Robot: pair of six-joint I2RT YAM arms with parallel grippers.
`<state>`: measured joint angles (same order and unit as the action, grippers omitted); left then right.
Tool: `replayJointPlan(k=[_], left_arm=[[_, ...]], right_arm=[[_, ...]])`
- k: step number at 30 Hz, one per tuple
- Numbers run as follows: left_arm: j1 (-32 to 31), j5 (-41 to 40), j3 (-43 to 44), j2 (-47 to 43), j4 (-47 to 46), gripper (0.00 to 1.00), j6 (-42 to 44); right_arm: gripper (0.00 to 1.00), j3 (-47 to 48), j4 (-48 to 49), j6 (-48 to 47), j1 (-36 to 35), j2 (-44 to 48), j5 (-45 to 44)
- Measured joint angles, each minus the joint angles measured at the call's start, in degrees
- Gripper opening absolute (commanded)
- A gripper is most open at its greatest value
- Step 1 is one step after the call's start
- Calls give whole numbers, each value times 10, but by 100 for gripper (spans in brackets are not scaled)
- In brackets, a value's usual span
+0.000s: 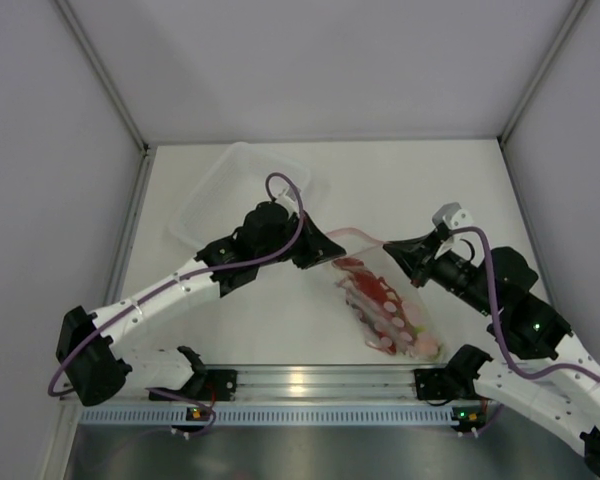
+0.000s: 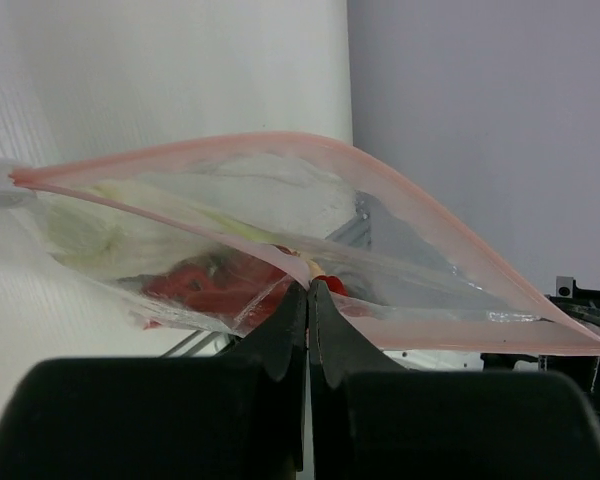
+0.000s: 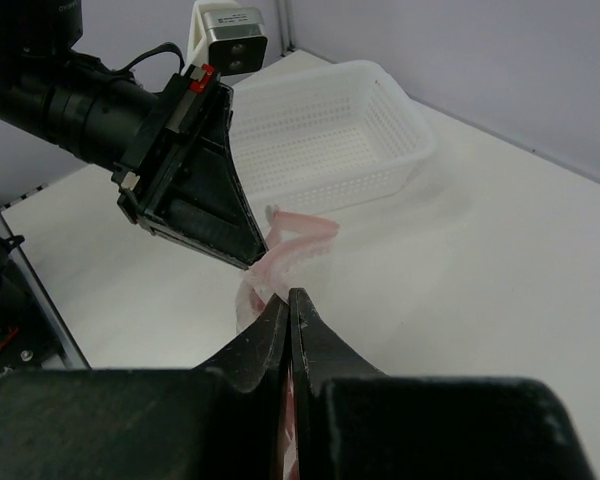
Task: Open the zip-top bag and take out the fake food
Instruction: Unzip the zipper food storage bag at the center of the board, then open the zipper of the food storage bag at the center of the board.
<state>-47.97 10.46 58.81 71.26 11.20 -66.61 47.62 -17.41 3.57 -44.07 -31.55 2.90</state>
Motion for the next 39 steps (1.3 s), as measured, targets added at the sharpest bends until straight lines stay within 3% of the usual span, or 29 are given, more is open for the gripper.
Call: replayJointPlan(k=[7, 12, 15, 16, 22, 32, 39], left_arm=[[1, -8, 29, 14, 21, 0, 86], [13, 17, 133, 72, 84, 0, 194], [14, 33, 188, 103, 109, 0, 257], [15, 39, 207, 108, 120, 0, 284], [15, 75, 261, 124, 153, 0, 378], [17, 155, 308, 128, 174, 0, 528], [17, 216, 333, 128, 216, 0, 616]], right_arm=[[0, -8, 5, 3, 0, 5, 14], [11, -12, 2, 15, 0, 20, 15], [23, -11, -1, 21, 0, 31, 8], [36, -10, -5, 25, 0, 35, 1], [53, 47, -78, 65, 0, 32, -111], [66, 179, -173, 158, 0, -45, -255], [65, 189, -191, 150, 43, -166, -218]])
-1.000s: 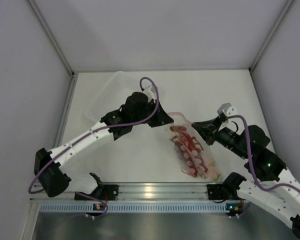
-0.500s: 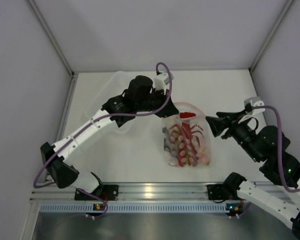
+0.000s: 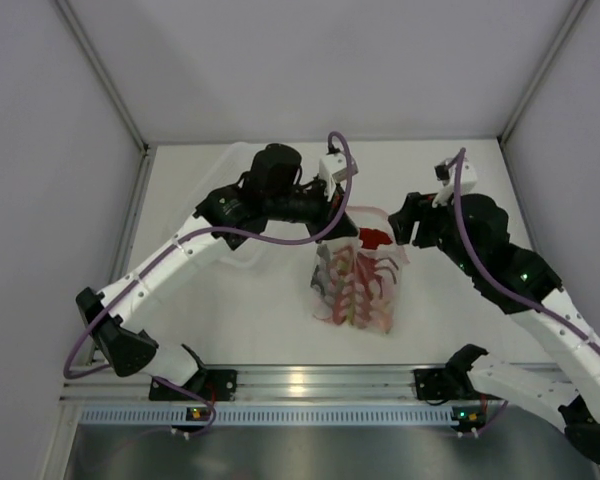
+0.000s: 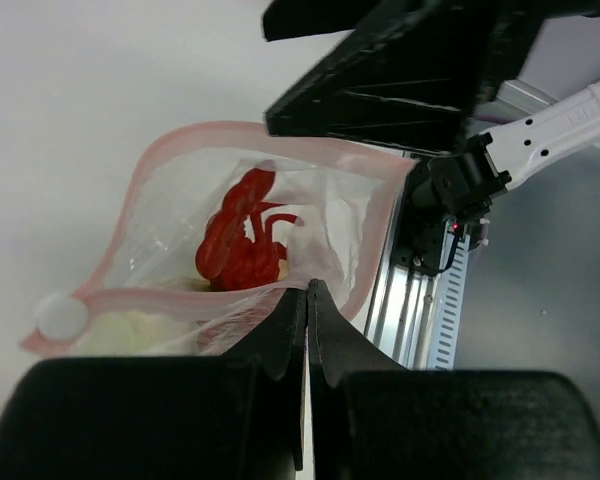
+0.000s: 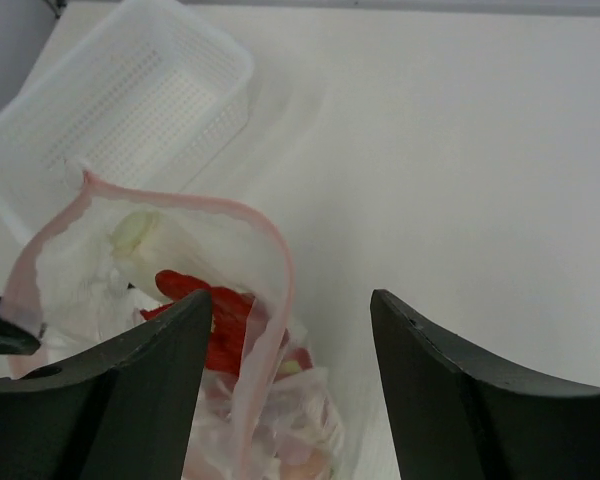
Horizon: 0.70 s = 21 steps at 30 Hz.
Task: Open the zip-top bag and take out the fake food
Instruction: Open the zipper of the food storage bag at the center of the board.
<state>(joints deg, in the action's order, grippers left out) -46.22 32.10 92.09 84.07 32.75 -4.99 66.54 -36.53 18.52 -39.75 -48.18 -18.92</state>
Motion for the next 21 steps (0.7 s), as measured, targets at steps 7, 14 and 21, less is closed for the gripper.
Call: replayJointPlan(k=[7, 14, 21], left_arm=[[0, 28, 9, 0, 20, 0, 33], [0, 1, 26, 0, 25, 0, 24], [0, -62, 30, 0, 33, 0, -2]], right_arm=[[65, 0, 3, -27, 103, -58, 173], [58, -14, 17, -27, 118, -67, 290], [47, -70, 28, -15, 118, -66, 304]])
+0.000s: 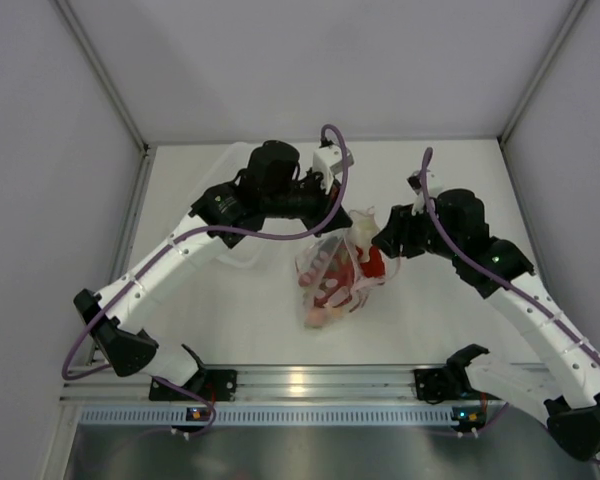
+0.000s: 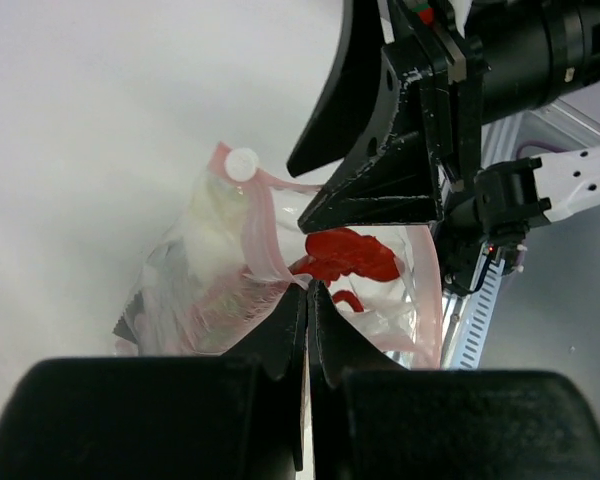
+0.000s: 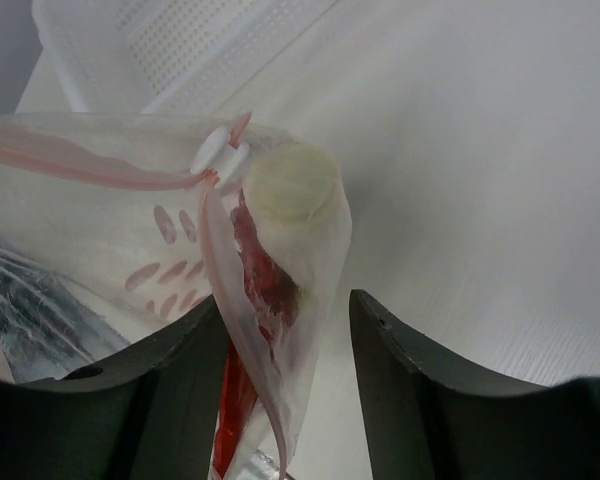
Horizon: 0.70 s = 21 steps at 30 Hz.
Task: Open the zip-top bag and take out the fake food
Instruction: Open the zipper of the food storage bag at the center of the board.
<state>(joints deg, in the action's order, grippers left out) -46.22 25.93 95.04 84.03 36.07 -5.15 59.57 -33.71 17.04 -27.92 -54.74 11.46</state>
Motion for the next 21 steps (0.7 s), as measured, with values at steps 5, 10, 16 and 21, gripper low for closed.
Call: replayJointPlan(k=[5, 10, 16, 21], left_arm=[[0, -60, 2, 2, 4, 0, -28], [0, -101, 2, 5, 3, 0, -52], [0, -144, 2, 7, 1, 0, -78], [0, -181, -7, 6, -8, 0, -102]], right_arm=[[30, -23, -8, 5, 0, 10, -27], [0, -23, -20, 0, 0, 16, -88], [0, -12, -39, -15, 1, 8, -143], [0, 85, -105, -47, 1, -24, -256]])
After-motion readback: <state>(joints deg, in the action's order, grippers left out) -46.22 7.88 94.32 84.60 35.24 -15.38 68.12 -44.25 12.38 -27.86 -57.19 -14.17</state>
